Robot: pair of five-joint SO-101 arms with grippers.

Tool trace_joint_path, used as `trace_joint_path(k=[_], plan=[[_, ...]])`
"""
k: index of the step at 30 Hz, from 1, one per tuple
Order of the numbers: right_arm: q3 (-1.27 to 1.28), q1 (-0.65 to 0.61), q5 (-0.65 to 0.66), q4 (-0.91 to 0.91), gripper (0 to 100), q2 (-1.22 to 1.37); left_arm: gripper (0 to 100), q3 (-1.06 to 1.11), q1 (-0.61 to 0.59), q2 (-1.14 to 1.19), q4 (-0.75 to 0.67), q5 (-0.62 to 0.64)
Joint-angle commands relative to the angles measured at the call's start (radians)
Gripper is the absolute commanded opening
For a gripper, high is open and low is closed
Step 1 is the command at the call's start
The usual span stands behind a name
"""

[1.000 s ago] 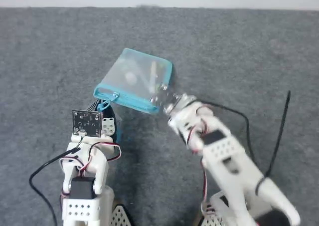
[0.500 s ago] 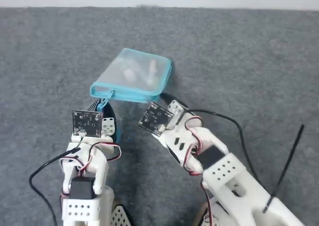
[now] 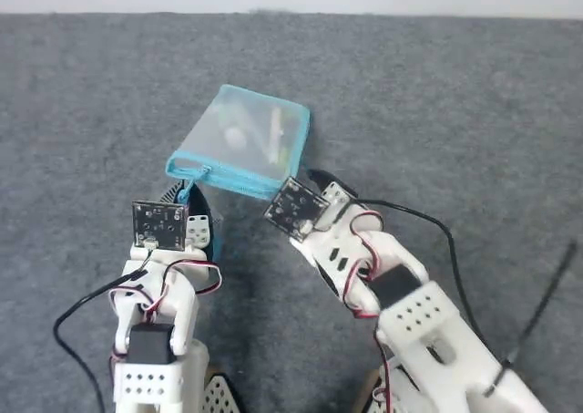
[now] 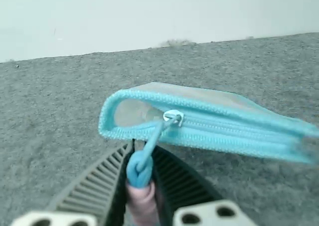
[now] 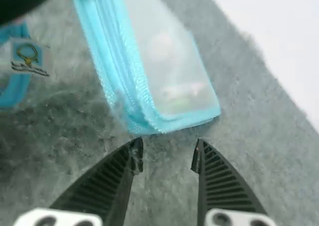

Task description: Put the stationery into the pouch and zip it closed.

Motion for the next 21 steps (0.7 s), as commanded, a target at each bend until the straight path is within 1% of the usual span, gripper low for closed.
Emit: trace_joint_path(k=[1,3,6,9,15,18,21], plan=[[-0.014,0.008,-0.005,0.174,16.9,-0.16,1,-0.015,0.0,-0.003,-0.046,-0.005],[-0.02,0.013,-0.002,0.255,17.2,-0.205,1,-0.015,0.0,-0.003,-0.046,-0.005],[-0.026,0.008,0.031,0.288,21.4,-0.216,1,-0.016,0.006,-0.003,-0.046,-0.005],[-0.034,-0.01,0.037,0.278,24.7,-0.188,1,-0.015,0.017,-0.003,-0.046,-0.005],[-0.123,-0.116,0.038,0.278,25.1,-0.061,1,-0.013,0.015,-0.003,-0.043,-0.005],[-0.18,-0.122,0.038,0.269,25.1,0.024,1,-0.012,0.014,-0.003,-0.043,-0.005],[-0.19,-0.122,0.04,0.203,25.1,0.085,1,-0.012,0.014,-0.003,-0.043,-0.005]])
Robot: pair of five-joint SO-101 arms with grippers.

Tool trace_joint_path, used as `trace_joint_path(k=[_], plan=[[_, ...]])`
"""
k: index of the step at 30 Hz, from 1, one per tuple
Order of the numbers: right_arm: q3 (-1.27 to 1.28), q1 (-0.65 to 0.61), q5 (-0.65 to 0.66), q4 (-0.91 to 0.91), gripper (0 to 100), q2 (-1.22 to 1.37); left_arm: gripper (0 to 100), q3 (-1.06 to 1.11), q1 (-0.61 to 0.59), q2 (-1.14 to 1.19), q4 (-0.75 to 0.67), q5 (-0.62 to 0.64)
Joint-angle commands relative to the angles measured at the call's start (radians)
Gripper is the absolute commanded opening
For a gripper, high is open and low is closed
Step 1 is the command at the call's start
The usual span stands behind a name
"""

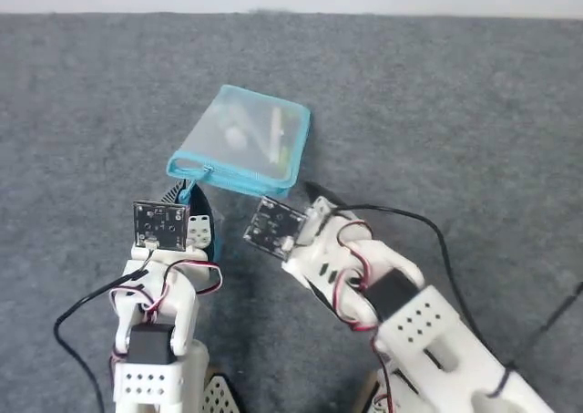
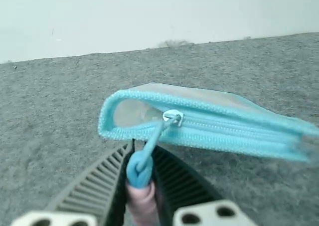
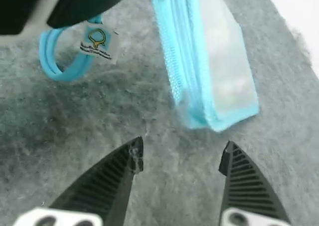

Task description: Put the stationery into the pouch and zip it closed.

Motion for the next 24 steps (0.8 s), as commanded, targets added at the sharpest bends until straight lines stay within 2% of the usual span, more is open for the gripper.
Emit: trace_joint_path(k=[1,8,18,24], plan=[[-0.066,-0.01,0.012,-0.073,25.1,0.058,1,-0.012,0.008,-0.003,-0.043,-0.005],[-0.087,-0.005,0.078,-0.18,25.1,0.168,1,-0.012,0.009,-0.003,-0.043,-0.005],[-0.387,-0.013,0.078,-0.182,24.9,0.466,1,-0.012,0.009,-0.003,-0.043,-0.005],[-0.423,-0.013,0.08,-0.188,24.1,0.565,1,-0.012,0.009,-0.003,-0.043,-0.005]])
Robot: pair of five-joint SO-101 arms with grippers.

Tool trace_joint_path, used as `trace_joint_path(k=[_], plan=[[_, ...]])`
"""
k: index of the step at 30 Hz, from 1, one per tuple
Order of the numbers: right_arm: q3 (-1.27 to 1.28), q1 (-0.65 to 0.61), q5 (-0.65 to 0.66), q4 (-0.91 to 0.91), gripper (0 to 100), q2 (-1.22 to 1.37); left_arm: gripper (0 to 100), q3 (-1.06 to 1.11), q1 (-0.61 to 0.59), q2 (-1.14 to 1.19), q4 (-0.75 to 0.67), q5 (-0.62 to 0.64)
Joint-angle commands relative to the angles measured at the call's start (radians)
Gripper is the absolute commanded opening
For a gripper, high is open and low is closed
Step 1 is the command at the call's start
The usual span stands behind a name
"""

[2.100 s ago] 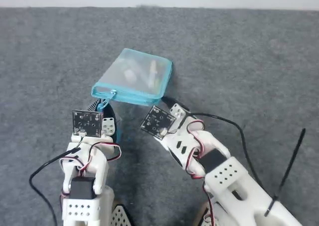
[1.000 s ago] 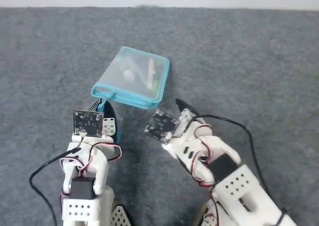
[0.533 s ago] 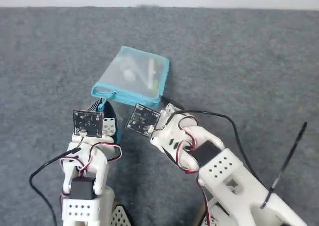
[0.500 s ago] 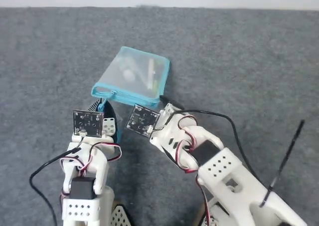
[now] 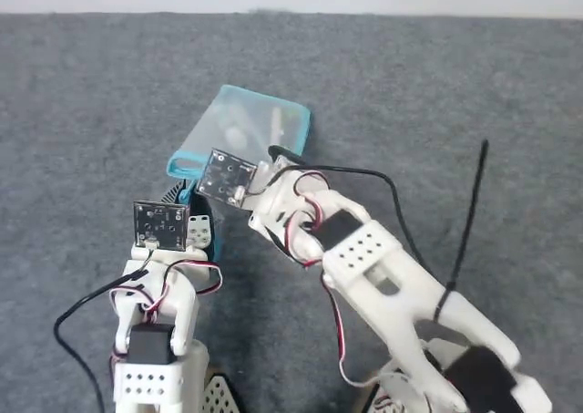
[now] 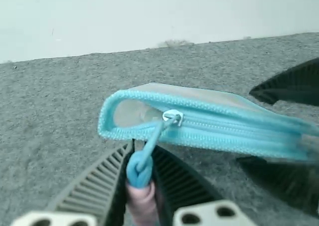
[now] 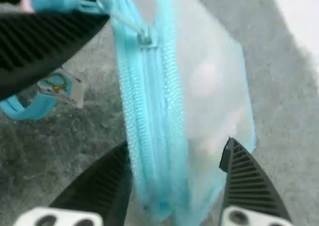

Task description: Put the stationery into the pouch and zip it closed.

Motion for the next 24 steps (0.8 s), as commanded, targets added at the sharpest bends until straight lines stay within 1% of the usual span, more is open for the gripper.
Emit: trace_joint_path(k=[1,5,6,7,12,17,24], plan=[[-0.063,-0.013,0.011,-0.024,21.7,0.004,1,-0.012,0.009,-0.003,-0.043,-0.005],[-0.064,-0.008,0.003,-0.025,3.1,0.005,1,-0.012,0.009,-0.003,-0.043,-0.005],[-0.064,-0.007,0.003,-0.025,0.0,0.005,1,-0.012,0.009,-0.003,-0.043,-0.005],[-0.064,-0.007,0.003,-0.025,1.2,0.007,1,-0.012,0.009,-0.003,-0.043,-0.005],[-0.058,0.004,0.005,-0.008,0.5,0.016,1,-0.012,0.008,-0.003,-0.043,-0.005],[-0.063,0.11,0.005,0.065,0.5,0.013,1,-0.012,0.002,-0.003,-0.041,-0.005],[-0.055,0.243,0.005,0.099,0.5,0.018,1,-0.012,0.0,-0.003,-0.041,-0.005]])
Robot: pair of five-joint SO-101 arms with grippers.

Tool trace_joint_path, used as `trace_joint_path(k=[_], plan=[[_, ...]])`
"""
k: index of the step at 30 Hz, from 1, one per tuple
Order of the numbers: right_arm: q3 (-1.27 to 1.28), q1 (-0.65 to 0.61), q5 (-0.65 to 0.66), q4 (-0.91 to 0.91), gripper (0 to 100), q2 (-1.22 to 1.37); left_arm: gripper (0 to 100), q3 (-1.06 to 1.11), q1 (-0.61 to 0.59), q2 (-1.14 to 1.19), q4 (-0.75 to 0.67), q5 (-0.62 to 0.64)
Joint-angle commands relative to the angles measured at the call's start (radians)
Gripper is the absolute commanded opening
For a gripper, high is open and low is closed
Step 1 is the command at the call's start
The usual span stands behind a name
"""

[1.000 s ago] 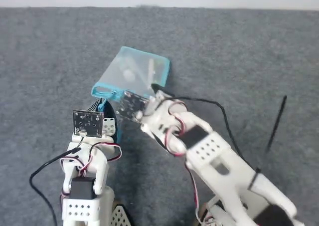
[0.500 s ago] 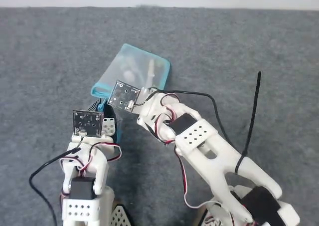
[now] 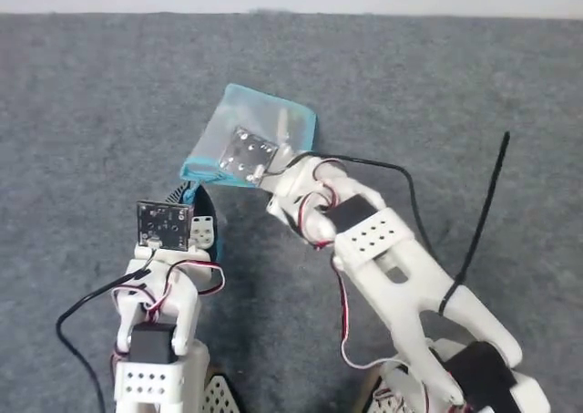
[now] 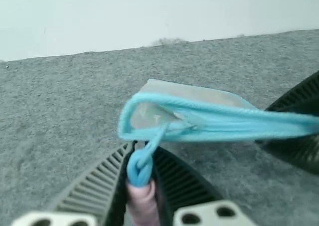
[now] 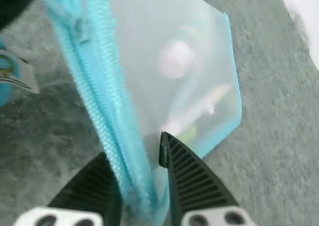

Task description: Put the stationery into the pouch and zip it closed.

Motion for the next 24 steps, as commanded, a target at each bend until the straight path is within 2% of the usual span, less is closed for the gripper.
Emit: trace_joint_path(k=[1,24], plan=[[-0.02,0.11,0.003,0.024,0.5,0.001,1,-0.012,-0.008,-0.003,-0.041,-0.005],[0.063,0.334,0.005,0.015,0.5,0.001,1,-0.012,-0.008,-0.003,-0.041,-0.005]])
